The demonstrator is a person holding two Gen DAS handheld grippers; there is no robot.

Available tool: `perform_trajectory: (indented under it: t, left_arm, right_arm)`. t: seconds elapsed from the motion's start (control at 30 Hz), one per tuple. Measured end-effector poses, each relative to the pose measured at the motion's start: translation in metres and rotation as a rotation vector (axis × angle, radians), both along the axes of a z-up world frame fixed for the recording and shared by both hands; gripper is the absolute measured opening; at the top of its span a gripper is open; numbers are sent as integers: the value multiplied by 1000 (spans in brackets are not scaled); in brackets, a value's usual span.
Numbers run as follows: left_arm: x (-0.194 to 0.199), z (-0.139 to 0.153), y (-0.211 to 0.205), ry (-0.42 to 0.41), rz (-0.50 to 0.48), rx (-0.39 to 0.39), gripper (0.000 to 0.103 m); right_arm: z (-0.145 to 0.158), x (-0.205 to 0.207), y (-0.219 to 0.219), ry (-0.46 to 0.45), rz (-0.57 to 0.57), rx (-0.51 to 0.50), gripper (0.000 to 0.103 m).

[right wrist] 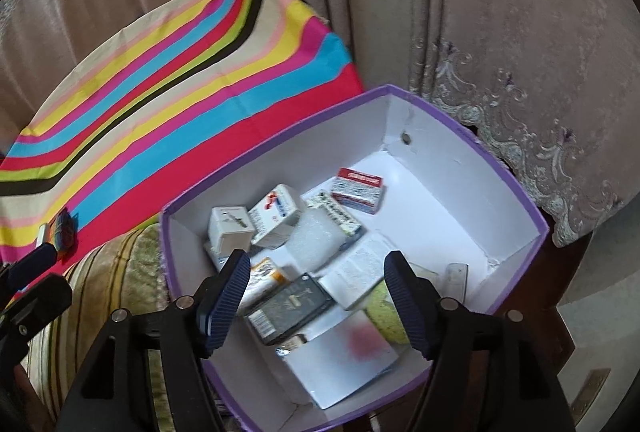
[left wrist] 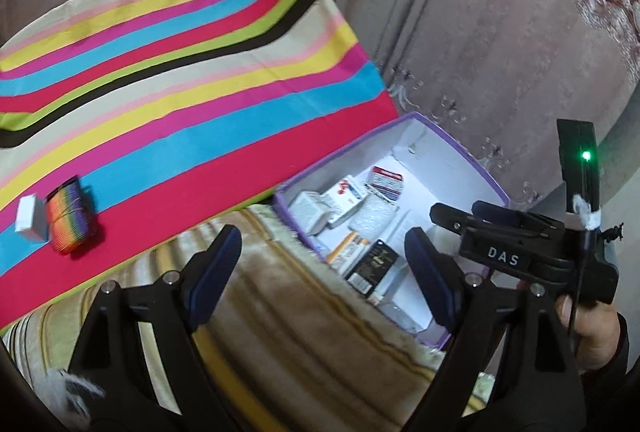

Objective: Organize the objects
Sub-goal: 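Withdraw both grippers from the white box back over the cloth, then grasp the small white cube with the left gripper while the right grasps the rainbow strap bundle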

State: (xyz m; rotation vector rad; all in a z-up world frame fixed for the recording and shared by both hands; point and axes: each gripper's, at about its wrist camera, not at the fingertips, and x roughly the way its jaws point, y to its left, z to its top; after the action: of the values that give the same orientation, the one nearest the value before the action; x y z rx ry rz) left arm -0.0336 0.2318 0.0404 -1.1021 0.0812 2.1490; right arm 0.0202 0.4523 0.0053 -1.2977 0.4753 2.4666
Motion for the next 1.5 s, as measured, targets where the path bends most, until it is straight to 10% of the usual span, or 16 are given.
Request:
perform_trajectory:
  t: [0.77,1.5]
  left_arm:
    - [-28,-14,-174,-2,458,-26,85]
    - [-92,-47,-224,-105,542,-76,71]
  right_arm:
    - [12,-55,-142,16,392,-14,70]
    - [-4,-123,-235,-42,598,-29,70]
